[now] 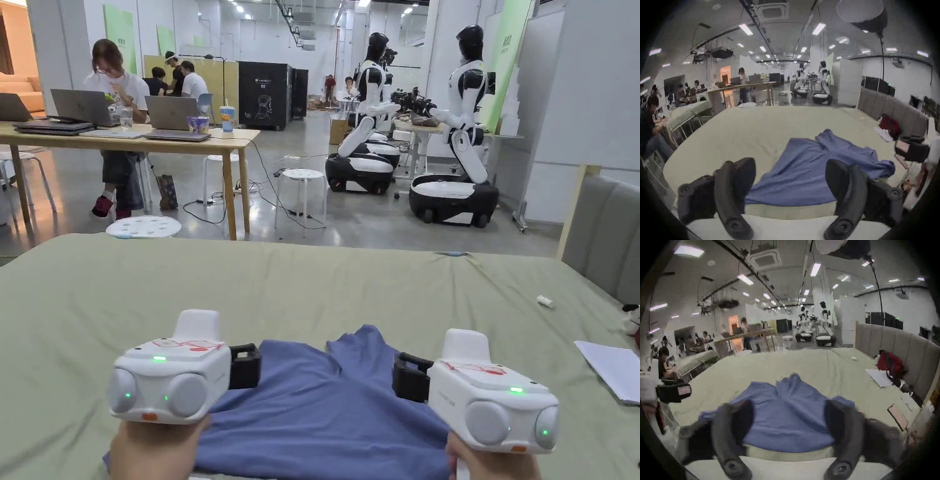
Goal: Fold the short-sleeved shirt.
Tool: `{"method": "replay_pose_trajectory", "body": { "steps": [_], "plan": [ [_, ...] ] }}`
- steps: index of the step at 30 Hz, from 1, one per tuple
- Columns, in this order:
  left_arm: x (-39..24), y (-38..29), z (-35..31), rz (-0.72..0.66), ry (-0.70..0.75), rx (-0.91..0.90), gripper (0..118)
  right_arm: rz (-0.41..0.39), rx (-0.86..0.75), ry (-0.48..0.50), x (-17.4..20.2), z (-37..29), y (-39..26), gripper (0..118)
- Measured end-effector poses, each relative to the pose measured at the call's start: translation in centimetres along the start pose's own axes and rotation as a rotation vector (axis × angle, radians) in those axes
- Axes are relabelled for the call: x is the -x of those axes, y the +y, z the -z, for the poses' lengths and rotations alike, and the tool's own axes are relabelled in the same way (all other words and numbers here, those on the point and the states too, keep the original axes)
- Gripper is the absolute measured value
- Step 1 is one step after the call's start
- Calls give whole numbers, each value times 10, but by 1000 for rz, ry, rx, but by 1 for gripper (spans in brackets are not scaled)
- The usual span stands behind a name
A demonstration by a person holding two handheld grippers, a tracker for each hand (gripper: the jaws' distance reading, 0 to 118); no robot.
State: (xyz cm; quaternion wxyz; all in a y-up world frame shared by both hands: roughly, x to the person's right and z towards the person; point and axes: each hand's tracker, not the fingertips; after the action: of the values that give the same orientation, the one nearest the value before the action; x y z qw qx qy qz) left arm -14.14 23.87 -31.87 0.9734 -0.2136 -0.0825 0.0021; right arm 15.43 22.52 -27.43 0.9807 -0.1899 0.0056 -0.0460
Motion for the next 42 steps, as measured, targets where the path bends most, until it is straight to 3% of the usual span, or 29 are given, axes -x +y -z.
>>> {"method": "replay_pose_trajectory", "body": {
  "steps": [1, 2, 3, 5, 8, 20, 21, 22, 23, 24, 25, 31, 34, 36, 42],
  "plan": [
    [-3, -6, -3, -2, -2, -8, 62, -30, -17, -46, 8, -2, -4, 43],
    [-4, -10, -4, -10, -1, -21, 32, -50, -18, -73, 11, -1, -7, 26],
    [-3, -14, -5, -13, -4, -24, 15, -39, -13, -70, 13, -3, -13, 20],
    [4, -21, -4, -35, -14, -23, 0, -8, 5, -44, 12, 0, -17, 2],
    [19, -22, 2, -26, -31, 2, 0, -83, -15, -84, 13, 10, -27, 0],
    [158, -45, 80, -108, 117, 324, 0, -38, 52, 0, 24, 44, -34, 0],
    [162, -47, 85, -104, 137, 324, 2, -42, 65, -1, 25, 49, -36, 0],
    [169, -49, 91, -109, 155, 327, 22, -49, 74, -6, 26, 56, -40, 0],
    [175, -51, 98, -116, 160, 351, 71, -52, 79, -5, 25, 60, -43, 0],
    [179, -54, 108, -123, 159, 409, 103, -50, 88, -4, 25, 64, -44, 0],
    [177, -57, 109, -124, 157, 420, 118, -46, 95, -4, 25, 68, -45, 0],
    [178, -82, 142, -128, 110, 547, 82, -22, 130, -5, 18, 84, -49, 0],
    [171, -99, 154, -121, 97, 592, 28, -41, 143, -18, 14, 94, -48, 0],
    [166, -105, 153, -103, 111, 571, 0, -53, 163, -31, 12, 98, -46, 0],
    [151, -87, 117, -33, 130, 434, 0, -95, 214, -96, -26, 125, -31, 0]
  ]
}}
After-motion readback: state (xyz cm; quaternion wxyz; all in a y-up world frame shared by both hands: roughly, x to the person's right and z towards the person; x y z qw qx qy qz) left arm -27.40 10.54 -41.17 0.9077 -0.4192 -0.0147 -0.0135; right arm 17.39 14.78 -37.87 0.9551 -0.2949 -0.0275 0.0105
